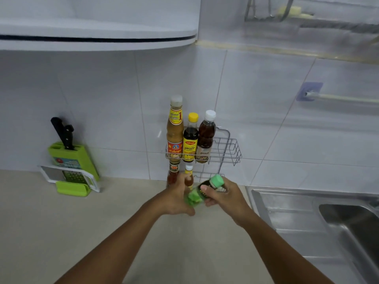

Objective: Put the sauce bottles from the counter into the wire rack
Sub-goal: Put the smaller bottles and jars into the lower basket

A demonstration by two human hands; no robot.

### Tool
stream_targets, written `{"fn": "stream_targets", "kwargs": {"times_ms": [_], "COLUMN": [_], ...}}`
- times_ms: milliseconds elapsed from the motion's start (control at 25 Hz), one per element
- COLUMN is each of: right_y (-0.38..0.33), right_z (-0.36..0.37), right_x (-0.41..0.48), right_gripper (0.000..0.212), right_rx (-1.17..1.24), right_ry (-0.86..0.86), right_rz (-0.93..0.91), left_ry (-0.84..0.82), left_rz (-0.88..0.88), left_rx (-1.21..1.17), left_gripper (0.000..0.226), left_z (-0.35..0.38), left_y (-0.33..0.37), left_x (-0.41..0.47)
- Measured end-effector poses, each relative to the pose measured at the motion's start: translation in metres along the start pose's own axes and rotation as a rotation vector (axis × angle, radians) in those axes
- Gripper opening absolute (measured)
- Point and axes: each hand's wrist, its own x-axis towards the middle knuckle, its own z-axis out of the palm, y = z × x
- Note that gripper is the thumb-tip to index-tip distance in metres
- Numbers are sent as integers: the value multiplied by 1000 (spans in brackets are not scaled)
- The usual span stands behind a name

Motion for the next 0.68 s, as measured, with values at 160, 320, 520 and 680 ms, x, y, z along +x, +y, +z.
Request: {"fn": "stream_targets", "kwargs": {"times_ms": [160,320,520,680], "right_y": [22,49,80,92], "right_z": [-5,1,7,10], "right_x": [51,93,134,150], "right_gripper": [27,34,35,35], "right_rx": [-207,-380,-592,-645], "right_ry": [237,193,74,-15], "right_rz": [-51,-40,89,145], "left_ry": [110,130,86,38], "left_rz": [-286,-393,-310,-260], "left_rx": [43,-88,-226,-222], "left_gripper": [62,76,77,76], "left_z": [-28,-33,-27,-29], "left_y": [-51,-75,-80,-82], "left_x": [46,69,85,91]}}
